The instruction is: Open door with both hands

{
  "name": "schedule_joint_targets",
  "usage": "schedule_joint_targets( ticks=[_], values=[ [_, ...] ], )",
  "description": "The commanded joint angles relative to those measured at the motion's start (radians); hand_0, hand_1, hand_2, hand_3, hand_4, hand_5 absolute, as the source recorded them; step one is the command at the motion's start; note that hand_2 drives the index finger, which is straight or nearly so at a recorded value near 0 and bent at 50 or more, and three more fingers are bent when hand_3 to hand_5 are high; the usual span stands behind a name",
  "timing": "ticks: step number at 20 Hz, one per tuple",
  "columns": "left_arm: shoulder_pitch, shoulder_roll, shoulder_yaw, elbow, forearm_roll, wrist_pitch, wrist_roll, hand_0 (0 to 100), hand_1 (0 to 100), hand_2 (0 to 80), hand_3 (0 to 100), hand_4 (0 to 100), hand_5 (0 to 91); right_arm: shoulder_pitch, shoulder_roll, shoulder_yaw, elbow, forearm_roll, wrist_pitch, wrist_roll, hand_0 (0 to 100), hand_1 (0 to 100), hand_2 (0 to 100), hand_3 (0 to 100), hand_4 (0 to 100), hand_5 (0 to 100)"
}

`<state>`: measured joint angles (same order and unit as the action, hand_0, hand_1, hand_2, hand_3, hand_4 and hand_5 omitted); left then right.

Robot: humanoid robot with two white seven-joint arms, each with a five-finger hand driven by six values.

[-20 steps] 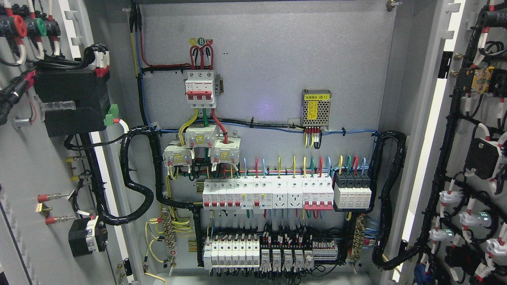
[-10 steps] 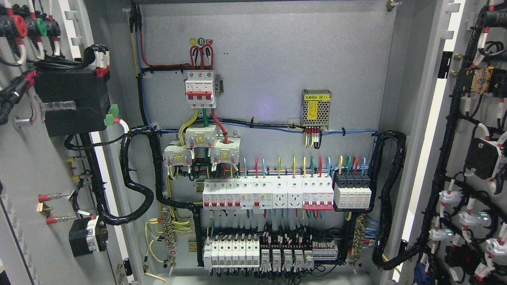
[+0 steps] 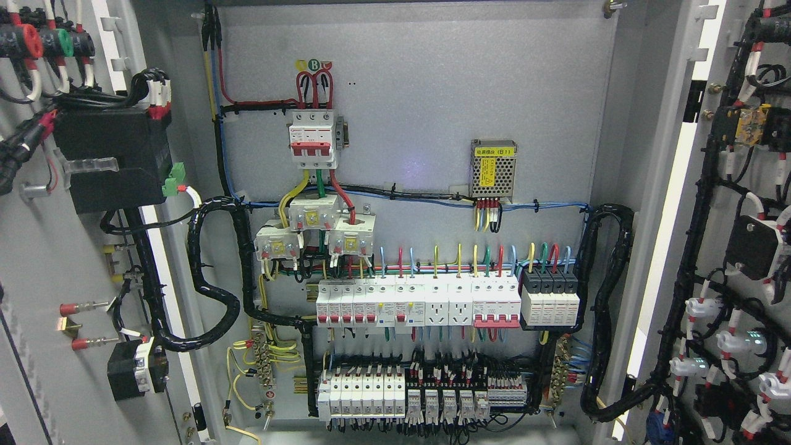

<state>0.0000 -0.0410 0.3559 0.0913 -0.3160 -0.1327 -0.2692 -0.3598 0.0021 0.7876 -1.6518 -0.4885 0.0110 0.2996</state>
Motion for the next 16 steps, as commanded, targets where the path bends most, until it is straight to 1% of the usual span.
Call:
schedule_joint_targets(
  ticks=[1, 4, 5, 6, 7, 8, 11, 12, 13, 15, 16],
  values=[
    [0.005, 0.0, 0.0, 0.004, 0.0, 0.001, 0.001, 0, 0, 0.0, 0, 4, 0.0, 0.096, -0.019, -0.085, -0.002, 0.073, -0.022, -0.016, 0, 0, 0, 0, 0, 0],
    [0.005, 0.0, -0.003, -0.005, -0.001, 0.001, -0.001, 0, 0, 0.0, 0, 4, 0.0, 0.145, -0.022, -0.102, -0.002, 0.088, -0.065, -0.02, 0, 0, 0, 0, 0, 0],
    [0.005, 0.0, -0.012, -0.021, -0.005, -0.004, -0.001, 0, 0, 0.0, 0, 4, 0.0, 0.156, -0.022, -0.114, -0.002, 0.088, -0.078, -0.02, 0, 0, 0, 0, 0, 0],
    [0.009, -0.002, -0.044, -0.06, -0.006, -0.004, -0.001, 0, 0, 0.0, 0, 4, 0.0, 0.169, -0.022, -0.125, -0.002, 0.09, -0.091, -0.02, 0, 0, 0, 0, 0, 0],
    [0.03, -0.008, -0.092, -0.115, -0.002, -0.004, -0.002, 0, 0, 0.0, 0, 4, 0.0, 0.183, -0.022, -0.136, -0.002, 0.09, -0.101, -0.02, 0, 0, 0, 0, 0, 0],
    [0.063, -0.011, -0.119, -0.186, 0.0, -0.005, -0.007, 0, 0, 0.0, 0, 4, 0.0, 0.196, -0.027, -0.148, -0.002, 0.09, -0.115, -0.02, 0, 0, 0, 0, 0, 0],
    [0.15, -0.014, -0.152, -0.417, 0.002, -0.002, -0.027, 0, 0, 0.0, 0, 4, 0.0, 0.226, -0.053, -0.177, -0.002, 0.091, -0.146, -0.02, 0, 0, 0, 0, 0, 0],
    [0.181, -0.011, -0.2, -0.491, 0.008, -0.002, -0.027, 0, 0, 0.0, 0, 4, 0.0, 0.231, -0.06, -0.186, -0.002, 0.094, -0.151, -0.02, 0, 0, 0, 0, 0, 0],
    [0.219, -0.011, -0.257, -0.575, 0.038, 0.002, -0.027, 0, 0, 0.0, 0, 4, 0.0, 0.239, -0.068, -0.195, -0.002, 0.108, -0.155, -0.02, 0, 0, 0, 0, 0, 0],
    [0.3, 0.006, -0.384, -0.779, 0.145, 0.018, -0.022, 0, 0, 0.0, 0, 4, 0.0, 0.268, -0.076, -0.227, -0.003, 0.14, -0.18, -0.03, 0, 0, 0, 0, 0, 0],
    [0.333, 0.024, -0.453, -0.877, 0.202, 0.04, -0.018, 0, 0, 0.0, 0, 4, 0.0, 0.284, -0.077, -0.234, -0.003, 0.154, -0.203, -0.033, 0, 0, 0, 0, 0, 0]
  ],
)
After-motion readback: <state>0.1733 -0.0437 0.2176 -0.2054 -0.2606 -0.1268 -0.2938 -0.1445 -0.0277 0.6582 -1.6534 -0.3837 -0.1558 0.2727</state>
